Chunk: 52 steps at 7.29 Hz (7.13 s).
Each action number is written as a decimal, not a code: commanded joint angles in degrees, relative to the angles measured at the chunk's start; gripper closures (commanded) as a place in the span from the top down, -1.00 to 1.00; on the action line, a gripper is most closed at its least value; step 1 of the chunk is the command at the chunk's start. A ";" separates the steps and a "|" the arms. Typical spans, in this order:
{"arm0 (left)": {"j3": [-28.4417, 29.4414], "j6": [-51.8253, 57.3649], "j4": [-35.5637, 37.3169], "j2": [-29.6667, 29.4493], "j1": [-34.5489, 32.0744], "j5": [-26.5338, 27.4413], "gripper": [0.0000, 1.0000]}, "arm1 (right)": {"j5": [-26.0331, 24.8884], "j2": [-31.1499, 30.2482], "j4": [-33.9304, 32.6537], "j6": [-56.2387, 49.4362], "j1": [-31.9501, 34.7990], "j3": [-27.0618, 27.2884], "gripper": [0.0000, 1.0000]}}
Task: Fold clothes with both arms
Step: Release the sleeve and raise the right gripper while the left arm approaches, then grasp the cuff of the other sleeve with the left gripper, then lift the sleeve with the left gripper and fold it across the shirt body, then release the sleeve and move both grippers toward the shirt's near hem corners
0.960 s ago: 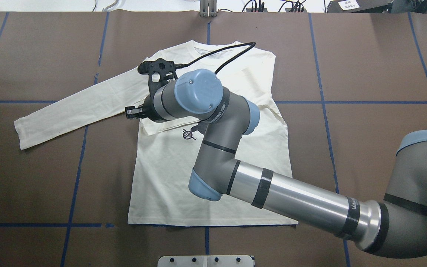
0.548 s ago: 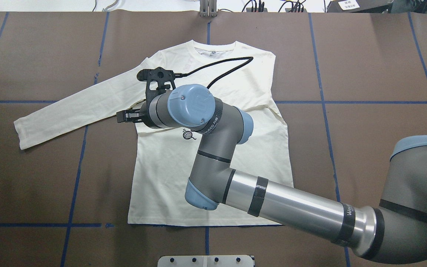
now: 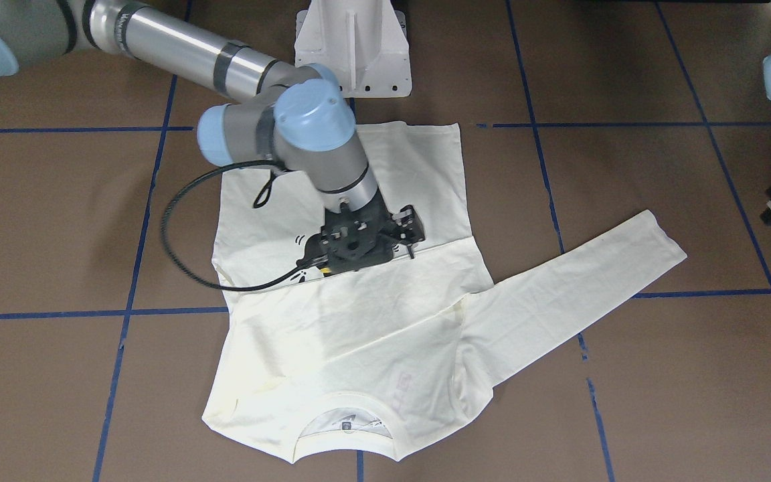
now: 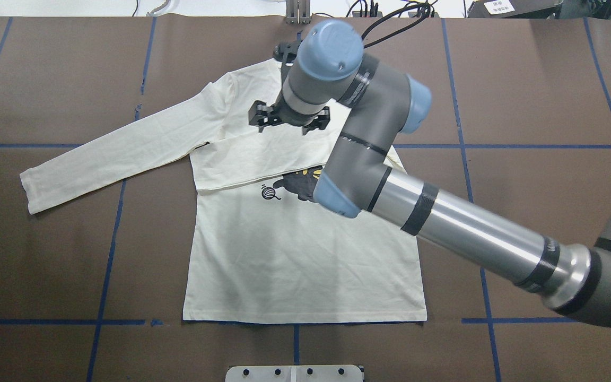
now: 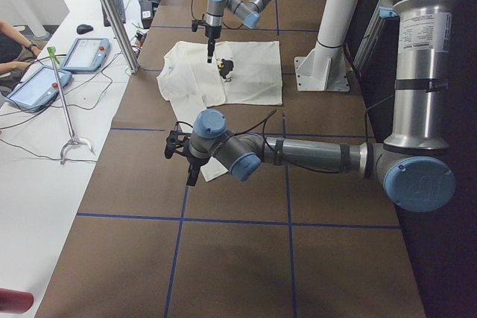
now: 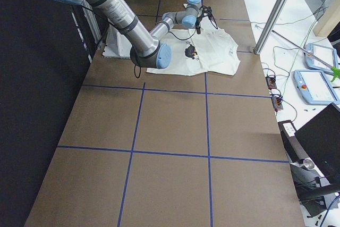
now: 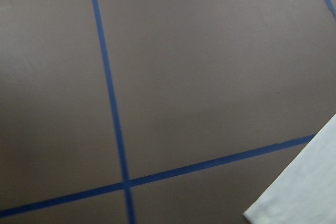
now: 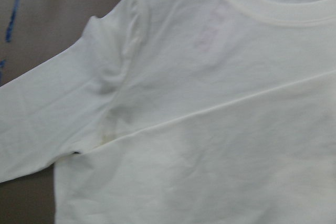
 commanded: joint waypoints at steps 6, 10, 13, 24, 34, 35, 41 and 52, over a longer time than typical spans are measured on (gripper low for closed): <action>4.61 -34.01 -10.76 1.36 26.28 25.72 0.92 | 11.71 -14.32 -21.23 -31.81 18.41 10.21 1.00; 5.51 -32.17 -10.68 0.99 26.37 25.63 0.46 | 12.77 -14.06 -21.15 -31.72 18.33 10.47 1.00; 2.43 -27.34 -10.32 1.96 25.93 25.02 0.39 | 13.73 -14.06 -21.06 -31.72 18.42 10.47 1.00; 3.22 -27.24 -10.24 1.87 26.19 25.28 -0.30 | 14.35 -14.24 -20.97 -30.93 18.68 10.82 1.00; -11.55 -27.24 31.34 -25.54 23.73 24.40 -1.00 | 15.93 -31.43 -20.36 -31.98 25.08 23.11 1.00; -11.46 -27.33 35.95 -32.77 23.29 23.27 -1.00 | 15.93 -35.99 -18.27 -34.68 26.67 24.35 1.00; 6.58 -50.83 27.70 -61.99 34.07 18.11 -1.00 | 16.11 -42.89 -12.80 -36.20 29.05 24.19 1.00; 18.08 -45.75 17.56 -60.06 43.35 29.88 1.00 | 16.12 -42.10 -12.36 -27.21 21.90 28.46 1.00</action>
